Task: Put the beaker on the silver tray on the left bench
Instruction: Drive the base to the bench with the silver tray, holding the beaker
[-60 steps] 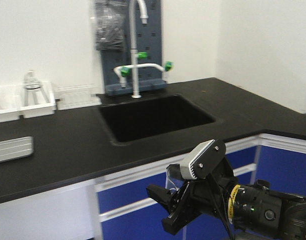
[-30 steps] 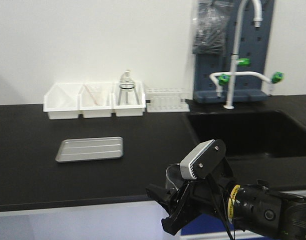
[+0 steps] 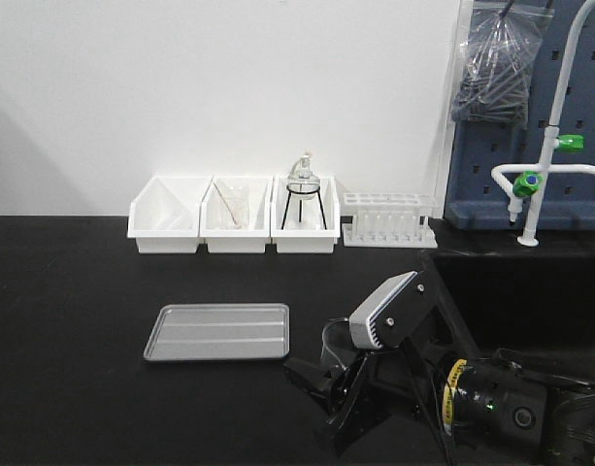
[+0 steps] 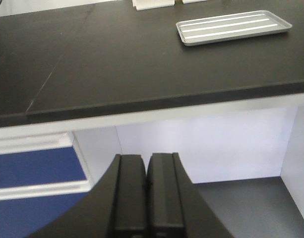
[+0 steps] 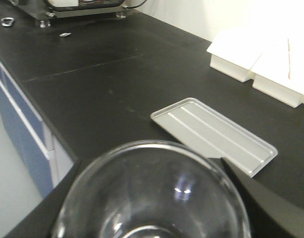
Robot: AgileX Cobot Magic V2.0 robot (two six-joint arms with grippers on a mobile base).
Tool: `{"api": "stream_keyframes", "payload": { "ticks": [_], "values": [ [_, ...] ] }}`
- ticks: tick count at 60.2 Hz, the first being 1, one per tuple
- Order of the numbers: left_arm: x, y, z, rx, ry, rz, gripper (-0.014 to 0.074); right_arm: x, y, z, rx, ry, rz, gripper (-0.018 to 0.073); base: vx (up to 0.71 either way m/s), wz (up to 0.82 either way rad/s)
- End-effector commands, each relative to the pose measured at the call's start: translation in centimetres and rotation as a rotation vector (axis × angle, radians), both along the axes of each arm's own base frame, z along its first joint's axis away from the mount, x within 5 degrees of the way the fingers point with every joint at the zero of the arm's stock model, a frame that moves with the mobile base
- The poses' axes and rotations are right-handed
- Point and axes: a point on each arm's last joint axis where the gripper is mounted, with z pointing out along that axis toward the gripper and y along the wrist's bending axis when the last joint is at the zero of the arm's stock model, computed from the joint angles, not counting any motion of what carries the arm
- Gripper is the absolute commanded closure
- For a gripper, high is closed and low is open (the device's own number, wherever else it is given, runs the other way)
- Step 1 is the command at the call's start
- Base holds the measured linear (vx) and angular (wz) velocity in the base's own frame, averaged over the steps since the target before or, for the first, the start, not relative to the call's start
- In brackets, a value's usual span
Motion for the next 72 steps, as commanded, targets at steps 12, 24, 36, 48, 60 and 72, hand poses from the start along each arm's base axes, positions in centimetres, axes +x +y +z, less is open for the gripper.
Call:
{"api": "stream_keyframes", "payload": {
  "ticks": [12, 24, 36, 48, 60, 72],
  "values": [
    [0.19, -0.08, 0.09, -0.005, -0.069, -0.010, 0.0595, -0.30, 0.10, 2.60, 0.079, -0.067, 0.019, 0.0571, 0.37, -0.03],
    [0.19, -0.08, 0.09, -0.005, -0.069, -0.010, 0.0595, -0.30, 0.10, 2.60, 0.079, -0.067, 0.019, 0.0571, 0.35, -0.01],
    [0.19, -0.08, 0.09, -0.005, -0.069, -0.010, 0.0595, -0.32, 0.12, 2.62, 0.081, -0.068, 0.021, 0.0571, 0.29, 0.01],
    [0.19, -0.08, 0.09, -0.005, -0.069, -0.010, 0.0595, -0.32, 0.12, 2.62, 0.081, -0.068, 0.021, 0.0571, 0.22, 0.02],
    [0.19, -0.08, 0.09, -0.005, -0.069, -0.010, 0.0595, -0.32, 0.12, 2.62, 0.081, -0.068, 0.021, 0.0571, 0.17, 0.06],
    [0.19, -0.08, 0.09, -0.005, -0.069, -0.010, 0.0595, -0.32, 0.12, 2.62, 0.081, -0.068, 0.021, 0.0571, 0.13, 0.07]
  ]
}}
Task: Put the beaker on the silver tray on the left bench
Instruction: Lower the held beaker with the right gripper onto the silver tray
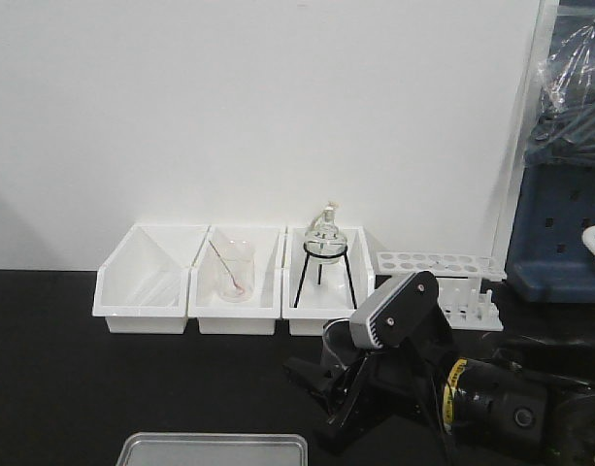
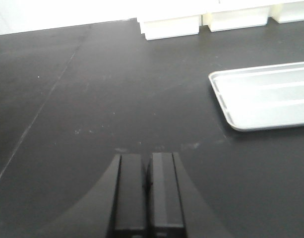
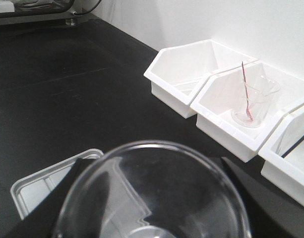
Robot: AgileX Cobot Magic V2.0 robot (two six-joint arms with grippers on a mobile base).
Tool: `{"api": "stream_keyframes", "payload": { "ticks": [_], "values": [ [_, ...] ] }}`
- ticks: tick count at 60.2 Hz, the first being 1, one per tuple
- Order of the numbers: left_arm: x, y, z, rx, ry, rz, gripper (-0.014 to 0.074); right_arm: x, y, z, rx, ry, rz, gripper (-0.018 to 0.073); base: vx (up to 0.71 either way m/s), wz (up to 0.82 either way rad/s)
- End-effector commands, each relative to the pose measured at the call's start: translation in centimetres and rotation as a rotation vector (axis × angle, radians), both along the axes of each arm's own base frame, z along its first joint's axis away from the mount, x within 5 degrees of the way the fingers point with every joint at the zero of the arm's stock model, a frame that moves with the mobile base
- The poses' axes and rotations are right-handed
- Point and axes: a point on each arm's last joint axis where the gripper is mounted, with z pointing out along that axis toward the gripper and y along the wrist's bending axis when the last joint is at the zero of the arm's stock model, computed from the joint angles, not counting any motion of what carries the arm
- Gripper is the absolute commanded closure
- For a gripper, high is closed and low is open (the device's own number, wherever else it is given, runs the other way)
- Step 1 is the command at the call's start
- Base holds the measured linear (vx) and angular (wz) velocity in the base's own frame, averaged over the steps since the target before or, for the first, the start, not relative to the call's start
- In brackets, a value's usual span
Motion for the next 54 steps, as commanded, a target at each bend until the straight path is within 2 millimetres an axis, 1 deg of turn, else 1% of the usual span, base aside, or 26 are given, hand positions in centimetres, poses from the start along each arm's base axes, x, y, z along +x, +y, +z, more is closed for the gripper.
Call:
{"api": "stream_keyframes", "payload": {
  "ticks": [1, 20, 26, 29, 33, 40, 49, 54],
  "values": [
    [0.2, -0.1, 0.1, -0.005, -0.069, -0.010, 0.0595, -0.3, 0.1, 2.6, 0.081, -0.068, 0.021, 0.0571, 0.11, 0.05],
    [0.2, -0.1, 0.1, -0.005, -0.069, -0.010, 0.0595, -0.4, 0.2, 2.7, 0.087, -0.071, 0.028, 0.0571, 0.08, 0.02],
    [0.2, -0.1, 0.1, -0.005, -0.069, -0.010, 0.0595, -0.4, 1.0, 2.0, 0.101, -0.049, 0.056, 0.0571, 0.04, -0.01],
    [0.2, -0.1, 0.1, -0.005, -0.069, -0.010, 0.0595, -0.1, 1.7, 1.2, 0.102, -0.022, 0.068, 0.0571, 0.02, -0.01],
    [0.2, -0.1, 0.1, -0.005, -0.069, -0.010, 0.0595, 0.6, 3.2, -0.9, 0.075, 0.020, 0.094, 0.0571, 0.01, -0.02],
    [0.2, -0.1, 0.1, -0.005, -0.069, -0.010, 0.0595, 1.8, 5.3, -3.5, 0.032, 0.029, 0.156, 0.0571, 0.00, -0.01],
    [0.2, -0.1, 0.1, -0.005, -0.069, -0.010, 0.0595, 3.0, 7.6, -5.8, 0.114, 0.082, 0.194, 0.0571, 0.00, 0.00],
    [0.2, -0.1, 0.1, -0.005, -0.069, -0.010, 0.0595, 3.7, 8.7, -7.5, 0.109, 0.107, 0.189, 0.0571, 0.00, 0.00]
  ]
}}
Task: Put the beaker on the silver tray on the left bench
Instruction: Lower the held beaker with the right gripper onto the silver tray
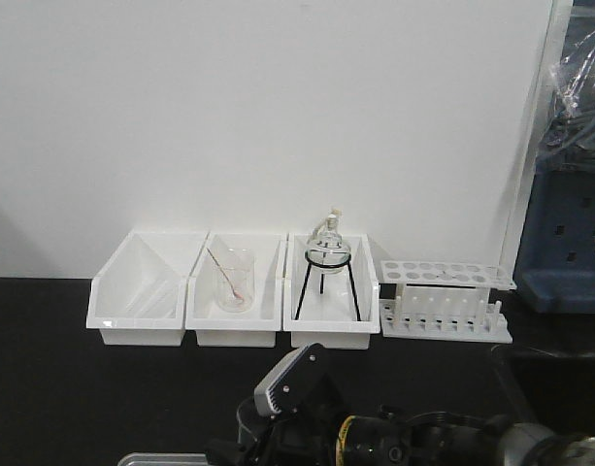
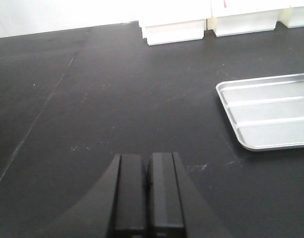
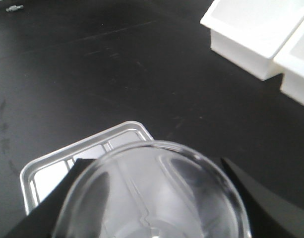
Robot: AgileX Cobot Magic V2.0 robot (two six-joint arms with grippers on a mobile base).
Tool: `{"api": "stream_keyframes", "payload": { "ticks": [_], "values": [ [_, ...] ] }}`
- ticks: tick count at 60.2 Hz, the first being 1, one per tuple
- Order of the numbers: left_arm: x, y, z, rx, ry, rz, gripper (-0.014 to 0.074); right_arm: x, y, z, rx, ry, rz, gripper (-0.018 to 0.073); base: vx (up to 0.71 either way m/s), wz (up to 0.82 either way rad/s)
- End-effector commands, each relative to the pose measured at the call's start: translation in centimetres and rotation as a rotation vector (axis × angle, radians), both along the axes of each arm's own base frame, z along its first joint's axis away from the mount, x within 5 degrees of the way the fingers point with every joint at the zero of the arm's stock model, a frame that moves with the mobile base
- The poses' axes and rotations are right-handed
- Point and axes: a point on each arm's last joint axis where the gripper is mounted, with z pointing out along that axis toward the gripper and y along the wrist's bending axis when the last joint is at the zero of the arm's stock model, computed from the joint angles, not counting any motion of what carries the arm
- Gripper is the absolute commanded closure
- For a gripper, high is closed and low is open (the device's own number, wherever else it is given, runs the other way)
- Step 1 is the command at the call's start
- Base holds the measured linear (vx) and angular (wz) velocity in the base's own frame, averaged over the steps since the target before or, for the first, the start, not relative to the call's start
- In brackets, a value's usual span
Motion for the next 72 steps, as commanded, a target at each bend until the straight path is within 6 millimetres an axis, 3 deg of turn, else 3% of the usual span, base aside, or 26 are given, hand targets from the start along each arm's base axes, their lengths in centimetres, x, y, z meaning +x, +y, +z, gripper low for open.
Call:
{"api": "stream_keyframes", "payload": {
  "ticks": [1, 12, 29, 44, 54, 72],
  "values": [
    [0.2, -0.1, 0.1, -0.005, -0.069, -0.010, 0.0595, 0.7, 1.4, 2.0, 0.117, -0.069, 0.020, 0.0571, 0.00, 0.00],
    [0.2, -0.1, 0.1, -0.005, -0.069, -0.010, 0.0595, 1.6, 3.2, -1.6, 0.055, -0.046, 0.049, 0.0571, 0.00, 0.00],
    [0.2, -0.1, 0.1, -0.005, -0.069, -0.010, 0.0595, 2.3, 3.6, -5.5, 0.017, 0.021, 0.042, 0.0561, 0.00, 0.00],
    [0.2, -0.1, 0.1, -0.005, -0.069, -0.010, 0.0595, 2.5, 3.6, -6.4, 0.032, 0.059, -0.003, 0.0499, 0.00, 0.00],
    [0.2, -0.1, 0.1, -0.005, -0.069, -0.010, 0.0595, 2.6, 3.5, -6.3, 0.058, 0.071, -0.032, 0.0368, 0.00, 0.00],
    [0.2, -0.1, 0.1, -0.005, -0.069, -0.010, 0.0595, 2.3, 3.8, -5.8, 0.096, 0.039, 0.025, -0.0032, 0.00, 0.00]
  ]
}}
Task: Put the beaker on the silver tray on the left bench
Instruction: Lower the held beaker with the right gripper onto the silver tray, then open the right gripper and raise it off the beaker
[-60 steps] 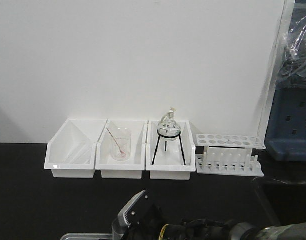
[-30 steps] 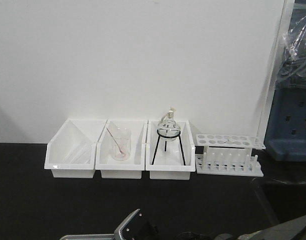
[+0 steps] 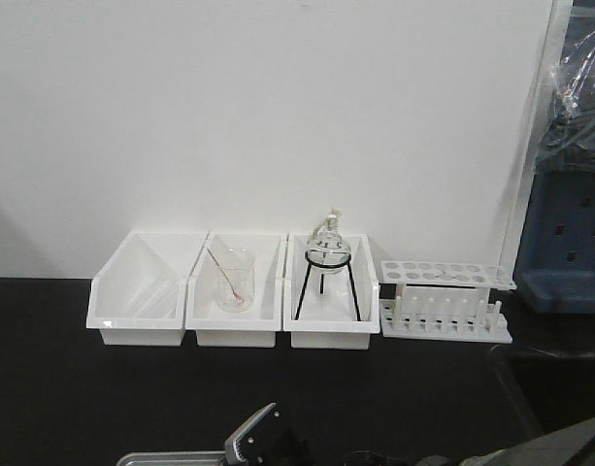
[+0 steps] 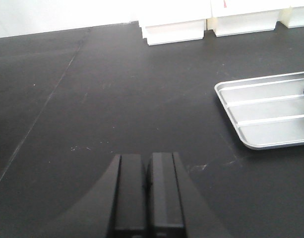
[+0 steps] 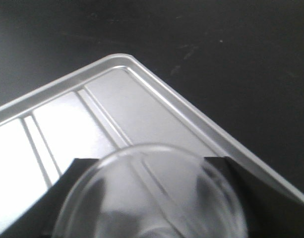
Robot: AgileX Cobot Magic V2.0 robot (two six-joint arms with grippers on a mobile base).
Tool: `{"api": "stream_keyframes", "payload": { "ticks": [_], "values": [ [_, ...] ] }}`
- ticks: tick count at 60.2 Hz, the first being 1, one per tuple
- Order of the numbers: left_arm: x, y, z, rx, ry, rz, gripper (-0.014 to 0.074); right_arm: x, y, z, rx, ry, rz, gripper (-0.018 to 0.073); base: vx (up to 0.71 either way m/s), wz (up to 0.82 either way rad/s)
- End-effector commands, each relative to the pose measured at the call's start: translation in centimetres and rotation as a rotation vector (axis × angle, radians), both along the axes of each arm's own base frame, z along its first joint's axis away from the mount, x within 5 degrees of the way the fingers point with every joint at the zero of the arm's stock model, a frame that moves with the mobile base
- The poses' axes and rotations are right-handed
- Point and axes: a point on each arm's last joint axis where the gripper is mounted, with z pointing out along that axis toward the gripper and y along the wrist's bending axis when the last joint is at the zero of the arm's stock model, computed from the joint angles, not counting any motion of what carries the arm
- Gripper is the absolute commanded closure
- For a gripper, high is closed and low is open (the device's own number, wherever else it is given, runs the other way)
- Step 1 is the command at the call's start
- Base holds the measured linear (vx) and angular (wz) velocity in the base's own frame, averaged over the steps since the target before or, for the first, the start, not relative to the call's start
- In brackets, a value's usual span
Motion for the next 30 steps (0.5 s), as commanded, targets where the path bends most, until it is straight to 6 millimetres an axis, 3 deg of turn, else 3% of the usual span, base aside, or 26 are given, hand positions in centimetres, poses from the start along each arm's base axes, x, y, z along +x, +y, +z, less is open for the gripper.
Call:
{"api": "stream_keyframes", "payload": {
  "ticks": [1, 8, 17, 30],
  "values": [
    [0.2, -0.1, 0.1, -0.005, -0.069, -0.010, 0.0595, 0.4, 0.7, 3.6, 0.137, -0.096, 0.039, -0.0051, 0.00, 0.00],
    [0.2, -0.1, 0.1, -0.005, -0.069, -0.010, 0.0595, 0.3, 0.8, 4.7, 0.194, -0.129, 0.062, -0.0100, 0.00, 0.00],
    [0.2, -0.1, 0.1, -0.005, -0.069, -0.010, 0.0595, 0.3, 0.7, 6.7, 0.191, -0.161, 0.050, -0.0086, 0.00, 0.00],
    [0.2, -0.1, 0.1, -0.005, -0.069, -0.010, 0.0595, 0.1, -0.2, 11.5, 0.124, -0.277, 0.018, -0.0027, 0.00, 0.00]
  ]
}}
